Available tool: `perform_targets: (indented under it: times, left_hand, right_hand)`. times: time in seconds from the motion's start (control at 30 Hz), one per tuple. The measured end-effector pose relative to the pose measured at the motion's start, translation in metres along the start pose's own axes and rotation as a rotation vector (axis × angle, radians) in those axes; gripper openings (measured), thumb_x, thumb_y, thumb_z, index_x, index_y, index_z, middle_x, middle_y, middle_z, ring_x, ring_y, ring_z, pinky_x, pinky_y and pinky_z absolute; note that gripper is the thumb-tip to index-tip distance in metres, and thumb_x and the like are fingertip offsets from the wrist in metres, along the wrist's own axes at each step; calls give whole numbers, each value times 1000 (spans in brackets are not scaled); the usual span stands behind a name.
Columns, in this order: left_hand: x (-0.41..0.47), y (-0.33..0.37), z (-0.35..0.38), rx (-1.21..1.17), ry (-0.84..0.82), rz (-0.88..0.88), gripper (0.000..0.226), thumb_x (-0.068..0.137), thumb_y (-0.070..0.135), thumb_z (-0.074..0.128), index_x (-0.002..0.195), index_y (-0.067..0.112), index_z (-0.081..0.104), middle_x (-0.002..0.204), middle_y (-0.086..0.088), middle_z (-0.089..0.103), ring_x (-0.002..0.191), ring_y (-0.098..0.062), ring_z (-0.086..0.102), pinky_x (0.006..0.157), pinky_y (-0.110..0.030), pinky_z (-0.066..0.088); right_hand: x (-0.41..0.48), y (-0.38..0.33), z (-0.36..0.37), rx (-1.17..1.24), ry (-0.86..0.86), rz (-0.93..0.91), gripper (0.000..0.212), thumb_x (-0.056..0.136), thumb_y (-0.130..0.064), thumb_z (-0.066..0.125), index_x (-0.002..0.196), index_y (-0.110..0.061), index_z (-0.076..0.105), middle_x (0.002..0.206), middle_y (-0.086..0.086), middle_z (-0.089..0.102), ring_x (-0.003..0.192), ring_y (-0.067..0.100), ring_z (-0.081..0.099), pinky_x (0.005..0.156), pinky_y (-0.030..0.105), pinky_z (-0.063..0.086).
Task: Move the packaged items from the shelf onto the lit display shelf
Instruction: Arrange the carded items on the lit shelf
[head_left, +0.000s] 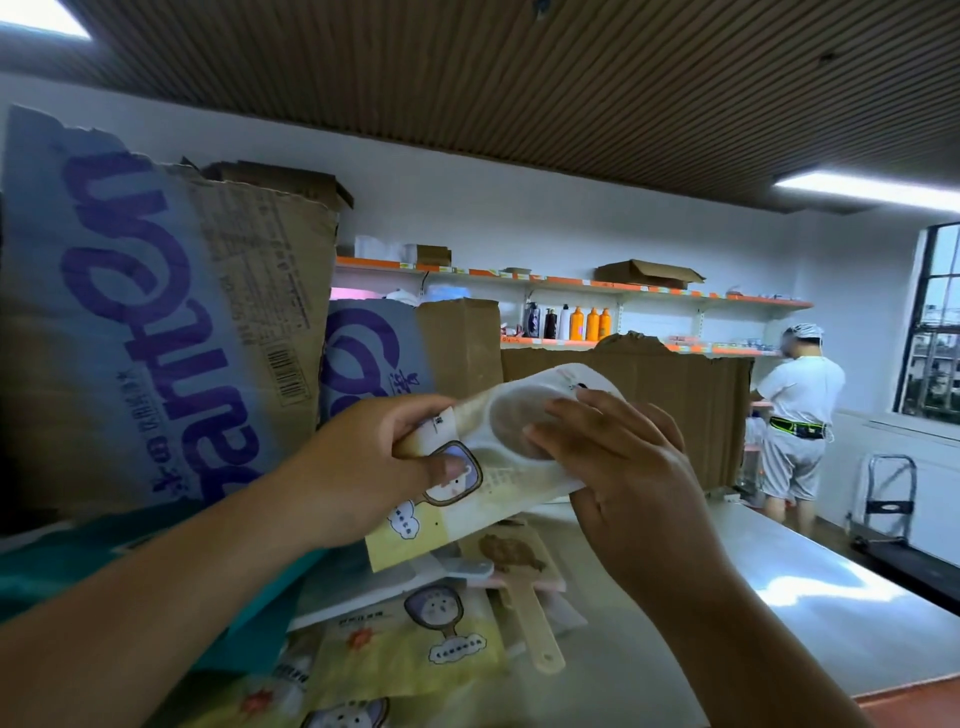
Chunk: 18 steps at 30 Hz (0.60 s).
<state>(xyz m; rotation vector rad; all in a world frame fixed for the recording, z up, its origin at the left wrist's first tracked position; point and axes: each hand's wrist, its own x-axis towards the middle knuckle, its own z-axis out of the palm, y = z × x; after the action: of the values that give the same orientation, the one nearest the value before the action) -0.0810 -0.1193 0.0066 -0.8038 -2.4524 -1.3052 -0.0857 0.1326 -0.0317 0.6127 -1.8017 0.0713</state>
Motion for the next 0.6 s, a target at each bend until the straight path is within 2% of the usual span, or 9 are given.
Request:
perform_targets:
  times: [0.13,0.2,0.3,0.43,0.47,0.53,0.6]
  left_hand:
    - [-4,-1,3,202,112,134,32,95,28,69,122,43,63,103,28,72,91,4,68,78,-23,55]
    - [-3,-5,3,303,168,173,40,94,38,68,132,43,58,109,26,70,91,4,66,76,-21,52]
    - [-3,-9,3,418,219,255,53,93,50,62,143,44,47,118,24,66,97,3,63,85,-23,51]
    - [-7,-7,4,491,223,413,61,92,72,44,149,55,33,134,42,42,127,16,39,103,-7,30]
    - [-8,-3,2,482,204,470,61,93,75,37,149,52,37,139,40,41,133,14,36,107,-11,30]
    - [-12,3,-2,426,128,610,71,96,75,27,146,32,52,144,20,53,136,-1,46,108,-27,39]
    - [-15,7,-8,454,101,679,78,94,76,32,141,21,60,140,8,60,133,-6,52,105,-36,44]
  right_hand:
    - [-1,1,2,12,-21,30,46,78,-5,78,119,-25,73,130,-7,66,127,21,57,100,47,46]
    - [0,2,1,7,-24,31,47,79,-6,75,122,-24,71,135,-6,62,132,24,53,100,45,44]
    - [1,4,0,5,13,34,43,86,-14,55,125,-25,70,137,-7,61,135,24,51,100,43,43]
    - [-2,8,-3,1,45,91,48,82,-5,57,124,-23,70,132,-7,66,128,20,58,100,46,46]
    - [-3,8,-6,13,42,116,47,82,-5,58,123,-22,70,131,-7,66,127,19,59,101,46,46]
    - [-3,10,-10,67,36,177,41,88,-12,52,123,-23,70,130,-7,66,127,15,58,103,42,44]
    - [-3,11,-14,128,25,232,39,94,-23,44,124,-25,69,129,-9,66,125,10,57,105,37,41]
